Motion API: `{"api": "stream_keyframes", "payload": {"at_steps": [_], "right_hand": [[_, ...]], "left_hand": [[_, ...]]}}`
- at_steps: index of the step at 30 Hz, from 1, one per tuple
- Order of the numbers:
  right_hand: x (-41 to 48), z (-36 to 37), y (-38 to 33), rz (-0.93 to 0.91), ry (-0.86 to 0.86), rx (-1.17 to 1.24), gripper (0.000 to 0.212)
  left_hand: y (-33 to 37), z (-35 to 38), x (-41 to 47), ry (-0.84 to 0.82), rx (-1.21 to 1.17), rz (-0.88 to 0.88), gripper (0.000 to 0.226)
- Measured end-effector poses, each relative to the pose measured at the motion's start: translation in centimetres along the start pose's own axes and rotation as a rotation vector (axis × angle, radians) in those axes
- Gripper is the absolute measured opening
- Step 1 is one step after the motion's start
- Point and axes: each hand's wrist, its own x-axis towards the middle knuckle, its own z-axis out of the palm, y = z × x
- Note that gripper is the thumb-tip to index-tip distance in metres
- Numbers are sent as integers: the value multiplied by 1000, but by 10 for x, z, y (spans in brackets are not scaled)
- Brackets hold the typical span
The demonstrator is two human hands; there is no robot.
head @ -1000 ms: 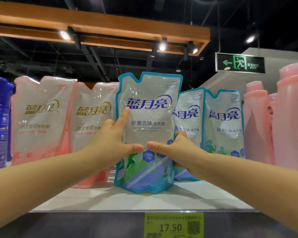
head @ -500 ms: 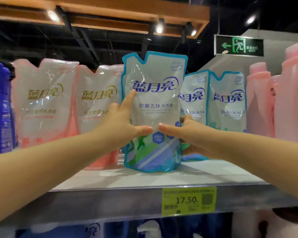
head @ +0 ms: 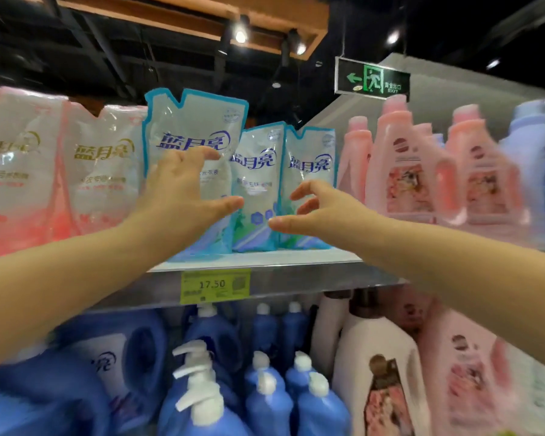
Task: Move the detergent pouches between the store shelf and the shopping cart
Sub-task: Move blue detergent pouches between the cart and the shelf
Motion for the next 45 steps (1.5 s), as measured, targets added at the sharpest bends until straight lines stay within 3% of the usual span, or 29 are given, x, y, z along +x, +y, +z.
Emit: {"api": "stream_keyframes", "payload": {"at_steps": [4,10,16,24,29,36,41,45], "right_hand": [[-84,-59,24,24,22,-47,31],[-223,-159,88,202,91,-79,18],[-349,-262,161,428,245,-138,15],[-485,-353,296,714,529,-153,18],[-555,-375,397,923,740,-66,22],[-663,-354,513,1256,938,13,21],[-719,-334,579,1370,1055,62,27],[-763,-300,634,1512,1145,98,20]], "left_hand": [[81,25,-52,-59,-115,127,51],[239,98,-135,-376,-439,320,11],[383,189,-211,-563,-791,408,12],[551,335,-309,-841,-1080,528,9],[624,444,-382,-1066,-1169,412,7],[674,552,-508,-1361,-1076,155,4],[684,581,-591,-1421,-1025,-47,16],[683,600,-663,-1417,-889,-199,30]]}}
